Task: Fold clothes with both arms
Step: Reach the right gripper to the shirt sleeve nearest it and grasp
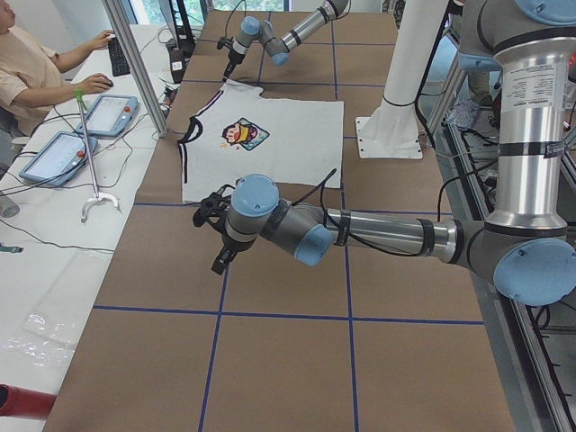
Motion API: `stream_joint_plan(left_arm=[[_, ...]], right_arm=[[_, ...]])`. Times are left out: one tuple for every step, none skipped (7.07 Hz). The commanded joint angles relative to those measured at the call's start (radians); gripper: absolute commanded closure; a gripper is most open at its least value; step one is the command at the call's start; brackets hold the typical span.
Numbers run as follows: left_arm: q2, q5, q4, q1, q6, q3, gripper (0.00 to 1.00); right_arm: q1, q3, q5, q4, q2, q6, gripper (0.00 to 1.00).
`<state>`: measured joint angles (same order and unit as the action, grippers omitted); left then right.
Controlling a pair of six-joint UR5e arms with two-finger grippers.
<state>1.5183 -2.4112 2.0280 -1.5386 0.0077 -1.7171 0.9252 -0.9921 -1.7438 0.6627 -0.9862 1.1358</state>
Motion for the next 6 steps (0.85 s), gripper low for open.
stream_joint_plan(left_arm=[[-0.001,-0.002,0.000,0.000,0.000,-0.004,0.00],[-0.001,-0.002,0.000,0.000,0.000,-0.004,0.00],[0.000,-0.005,0.000,0.000,0.000,-0.006,0.00],[0.000,-0.006,0.000,0.000,0.000,-0.006,0.00],[0.000,-0.006,0.000,0.000,0.000,-0.006,0.00],[0.000,-0.008,0.000,0.000,0.000,-0.006,0.00]], right_arm=[[0.001,-0.003,-0.006,0.000,-0.005,0.004,0.99],[0.001,-0.026,-0.011,0.000,-0.003,0.009,1.00],[0.001,-0.067,-0.016,0.005,-0.003,0.025,1.00],[0.000,-0.097,-0.067,0.018,0.004,0.092,1.00],[-0.017,-0.115,-0.078,0.023,0.027,0.119,1.00],[-0.052,-0.112,-0.074,0.097,0.100,0.206,1.00]])
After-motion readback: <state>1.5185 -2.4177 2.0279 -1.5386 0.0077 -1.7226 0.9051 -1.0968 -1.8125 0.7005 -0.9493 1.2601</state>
